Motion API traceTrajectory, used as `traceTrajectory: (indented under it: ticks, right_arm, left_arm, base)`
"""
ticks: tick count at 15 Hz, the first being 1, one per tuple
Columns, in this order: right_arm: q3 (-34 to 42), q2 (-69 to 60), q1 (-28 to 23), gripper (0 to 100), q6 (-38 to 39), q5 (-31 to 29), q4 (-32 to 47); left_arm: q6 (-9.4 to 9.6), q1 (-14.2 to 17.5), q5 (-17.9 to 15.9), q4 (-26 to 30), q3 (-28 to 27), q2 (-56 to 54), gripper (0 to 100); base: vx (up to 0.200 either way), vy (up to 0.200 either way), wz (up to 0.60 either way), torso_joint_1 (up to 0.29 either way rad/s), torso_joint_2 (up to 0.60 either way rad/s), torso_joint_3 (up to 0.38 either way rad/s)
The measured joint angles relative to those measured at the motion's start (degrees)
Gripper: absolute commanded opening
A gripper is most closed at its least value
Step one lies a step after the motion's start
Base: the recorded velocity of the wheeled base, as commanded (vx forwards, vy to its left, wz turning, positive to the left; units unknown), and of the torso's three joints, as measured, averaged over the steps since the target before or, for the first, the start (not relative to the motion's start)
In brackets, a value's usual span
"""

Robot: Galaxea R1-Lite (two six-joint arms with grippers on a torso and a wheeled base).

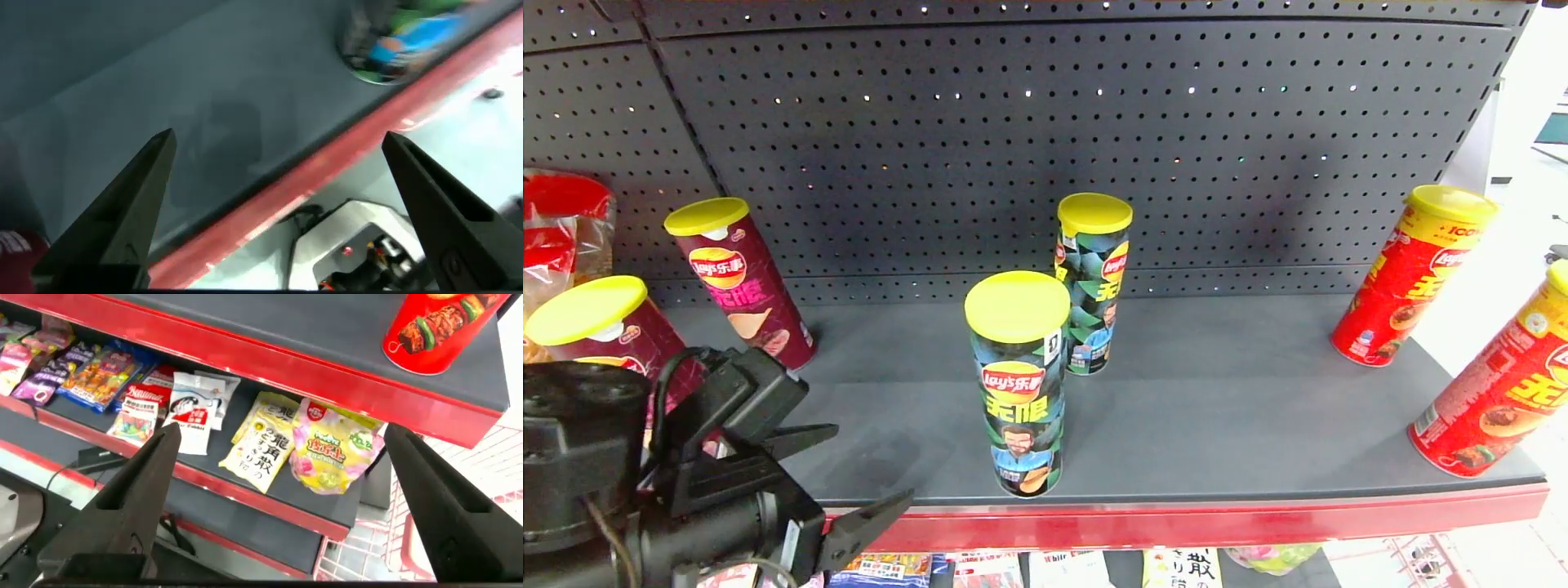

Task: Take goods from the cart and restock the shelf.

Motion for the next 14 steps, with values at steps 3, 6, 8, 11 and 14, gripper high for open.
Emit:
traceTrajectory:
  ticks: [3, 6, 8, 11, 14]
  right_arm:
    - [0.61, -1.83, -0.2, 100, 0.04, 0.1, -0.09]
    - [0.69, -2.23, -0.2, 100, 0.22, 0.1, -0.09]
    - [0.72, -2.28, -0.2, 100, 0.24, 0.1, -0.09]
    - [0.72, -2.3, -0.17, 100, 0.24, 0.07, -0.09]
    - [0.72, -2.3, -0.2, 100, 0.24, 0.02, -0.06]
  left_arm:
    - [0.09, -0.24, 1.89, -2.44, -3.0, 6.19, 100]
    - [0.16, -0.85, 2.51, -2.77, -6.47, 11.0, 100]
    - [0.2, -1.55, 3.3, -2.77, -8.02, 13.31, 100]
    - [0.27, -3.08, 4.56, -2.79, -10.44, 16.94, 100]
    - [0.29, -3.5, 4.75, -2.76, -12.59, 19.72, 100]
  base:
    - [0.0, 0.0, 0.0, 0.0, 0.0, 0.0]
    - [0.0, 0.0, 0.0, 0.0, 0.0, 0.0]
    - [0.0, 0.0, 0.0, 0.0, 0.0, 0.0]
    - [0.0, 0.0, 0.0, 0.0, 0.0, 0.0]
    - [0.0, 0.0, 0.0, 0.0, 0.0, 0.0]
